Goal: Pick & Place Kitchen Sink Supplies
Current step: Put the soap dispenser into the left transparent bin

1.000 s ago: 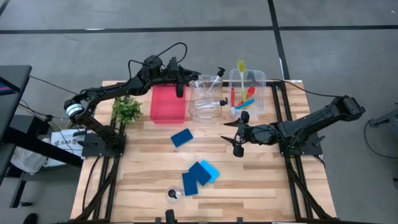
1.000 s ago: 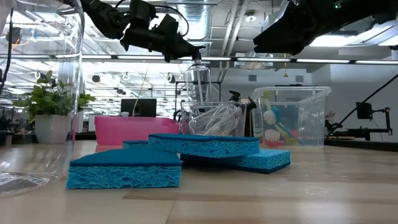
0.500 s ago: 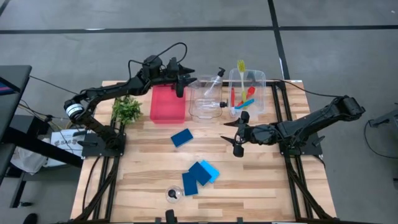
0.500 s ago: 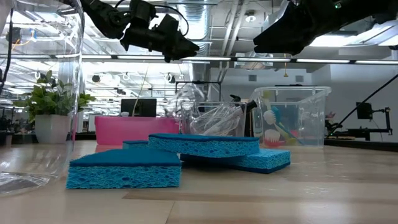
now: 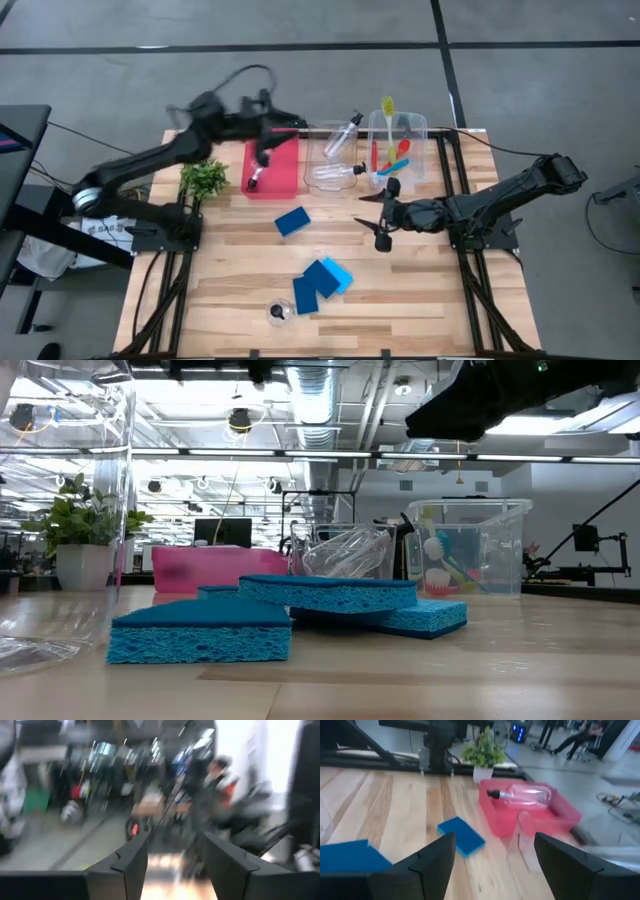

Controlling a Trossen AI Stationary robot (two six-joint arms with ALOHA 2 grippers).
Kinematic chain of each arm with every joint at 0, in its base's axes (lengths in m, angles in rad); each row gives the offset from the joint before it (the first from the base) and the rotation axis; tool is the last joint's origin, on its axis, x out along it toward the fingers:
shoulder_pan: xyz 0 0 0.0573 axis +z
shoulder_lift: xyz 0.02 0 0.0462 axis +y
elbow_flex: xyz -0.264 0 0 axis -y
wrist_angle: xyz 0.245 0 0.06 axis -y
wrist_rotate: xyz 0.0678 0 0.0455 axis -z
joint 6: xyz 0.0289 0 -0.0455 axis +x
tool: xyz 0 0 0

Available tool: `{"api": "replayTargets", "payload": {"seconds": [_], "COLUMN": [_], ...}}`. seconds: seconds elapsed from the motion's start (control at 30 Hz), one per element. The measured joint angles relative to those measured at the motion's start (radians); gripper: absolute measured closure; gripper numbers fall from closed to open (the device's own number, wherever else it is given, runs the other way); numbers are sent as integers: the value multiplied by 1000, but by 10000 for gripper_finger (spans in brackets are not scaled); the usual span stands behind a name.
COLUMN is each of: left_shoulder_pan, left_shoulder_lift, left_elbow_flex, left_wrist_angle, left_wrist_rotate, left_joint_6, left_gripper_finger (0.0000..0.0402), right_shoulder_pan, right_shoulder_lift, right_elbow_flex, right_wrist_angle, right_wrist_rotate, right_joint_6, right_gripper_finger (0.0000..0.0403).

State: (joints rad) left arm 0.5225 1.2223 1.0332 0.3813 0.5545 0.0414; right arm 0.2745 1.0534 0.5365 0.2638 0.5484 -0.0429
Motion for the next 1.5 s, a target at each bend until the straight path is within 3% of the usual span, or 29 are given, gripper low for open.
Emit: {"api": "replayTargets", "payload": {"seconds": [0.23, 0.33, 0.4, 0.5, 0.6, 0.67, 0.73, 0.87, 1.07, 1.17, 1.3, 1.4, 1.5], "left_shoulder_pan": [-363, -535, -622, -700, -698, -661, -603, -405, -19, 108, 192, 196, 194], "left_shoulder_lift": [-368, -468, -515, -543, -531, -513, -495, -413, -147, -14, 89, 120, 125], "left_elbow_flex": [88, 121, 127, 123, 56, -23, -98, -196, -197, -174, -131, -124, -123], "left_wrist_angle": [8, -95, -241, -497, -679, -716, -714, -648, -584, -597, -639, -715, -772], "left_wrist_rotate": [-73, -198, -402, -847, -1286, -1423, -1399, -1217, -791, -643, -511, -490, -486], "left_joint_6": [39, 140, 233, 344, 369, 374, 364, 299, 148, 63, 109, 187, 145], "left_gripper_finger": [241, 250, 255, 263, 271, 275, 279, 288, 301, 304, 304, 303, 302], "right_shoulder_pan": [-9, -10, -17, -29, -46, -60, -79, -127, -223, -270, -318, -349, -376], "right_shoulder_lift": [-12, -24, -29, -27, -5, 16, 42, 96, 131, 130, 124, 124, 124], "right_elbow_flex": [1, 1, 1, 1, 1, 1, 1, 1, 1, 1, 1, 1, 1], "right_wrist_angle": [147, 156, 157, 143, 99, 63, 47, 68, 92, 94, 93, 69, 38], "right_wrist_rotate": [0, 2, 2, 2, 1, 0, 0, -5, -154, -216, -273, -333, -371], "right_joint_6": [-127, -139, -148, -141, -107, -83, -66, -64, -61, -60, -67, -86, -80], "right_gripper_finger": [138, 138, 138, 138, 138, 138, 138, 138, 138, 138, 138, 138, 138]}}
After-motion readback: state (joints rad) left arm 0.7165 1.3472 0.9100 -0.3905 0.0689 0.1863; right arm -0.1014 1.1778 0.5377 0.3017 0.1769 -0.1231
